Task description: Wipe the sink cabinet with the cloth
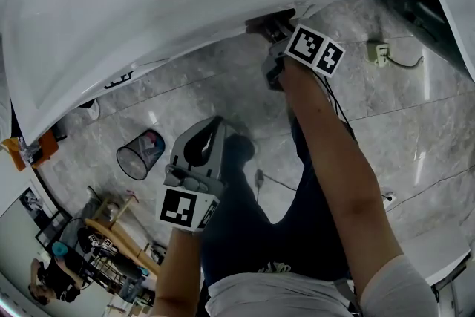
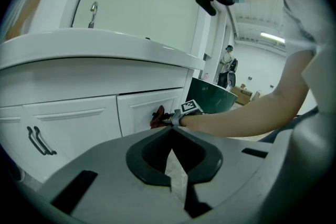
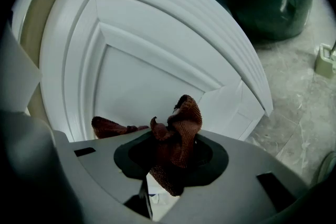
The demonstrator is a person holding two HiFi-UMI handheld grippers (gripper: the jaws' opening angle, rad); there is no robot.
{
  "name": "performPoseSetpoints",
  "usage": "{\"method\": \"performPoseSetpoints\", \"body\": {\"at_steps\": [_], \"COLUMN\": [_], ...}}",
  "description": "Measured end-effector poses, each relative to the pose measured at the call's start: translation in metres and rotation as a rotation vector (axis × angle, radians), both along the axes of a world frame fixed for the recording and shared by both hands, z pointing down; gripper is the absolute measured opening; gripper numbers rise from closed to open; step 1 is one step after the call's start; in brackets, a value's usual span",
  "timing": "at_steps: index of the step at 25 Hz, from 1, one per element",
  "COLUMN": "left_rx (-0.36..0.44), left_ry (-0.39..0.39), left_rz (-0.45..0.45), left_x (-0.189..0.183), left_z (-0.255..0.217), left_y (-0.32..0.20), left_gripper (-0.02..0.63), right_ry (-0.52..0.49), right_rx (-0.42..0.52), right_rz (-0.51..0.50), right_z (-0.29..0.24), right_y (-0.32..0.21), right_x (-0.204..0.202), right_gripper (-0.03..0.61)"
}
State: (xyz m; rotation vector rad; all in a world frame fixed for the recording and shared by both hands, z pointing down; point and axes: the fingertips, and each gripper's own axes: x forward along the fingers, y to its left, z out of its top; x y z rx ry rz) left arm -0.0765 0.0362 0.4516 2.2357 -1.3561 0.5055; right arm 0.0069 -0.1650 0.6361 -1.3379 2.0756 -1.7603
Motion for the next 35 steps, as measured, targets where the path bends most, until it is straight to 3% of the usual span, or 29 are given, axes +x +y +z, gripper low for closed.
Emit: {"method": "performPoseSetpoints", "body": {"at_steps": [17,22,28,35], "left_rx": [-0.004,0.003,0.006,0.009], "left_ry": [0.014,0.016,0.015,0.026], "left_rz": [0.026,0.051,0.059,0.077], "left_x": [-0.058,-0.071,-0.087,-0.088], "left_z": [0.010,0.008,0.005,-0.008], "left_y": [0.026,0.027,0.028,0.033], "left_gripper": [0.011,0.011,0.011,0.011], "right_ry": [-0.117,-0.143,-0.026,-0.012], "right_rx": [-0.057,-0.061,0.022,0.060], "right_rz": [0.261,0.256,0.166,0.149], "right_z": [0.011,0.006,-0.016,-0.046], "right_y": [0.014,0.022,0.020,0.021], "right_x": [-0.015,-0.041,-0.053,-0.059], "right_gripper": [0.118,0.118,0.118,0.118]}}
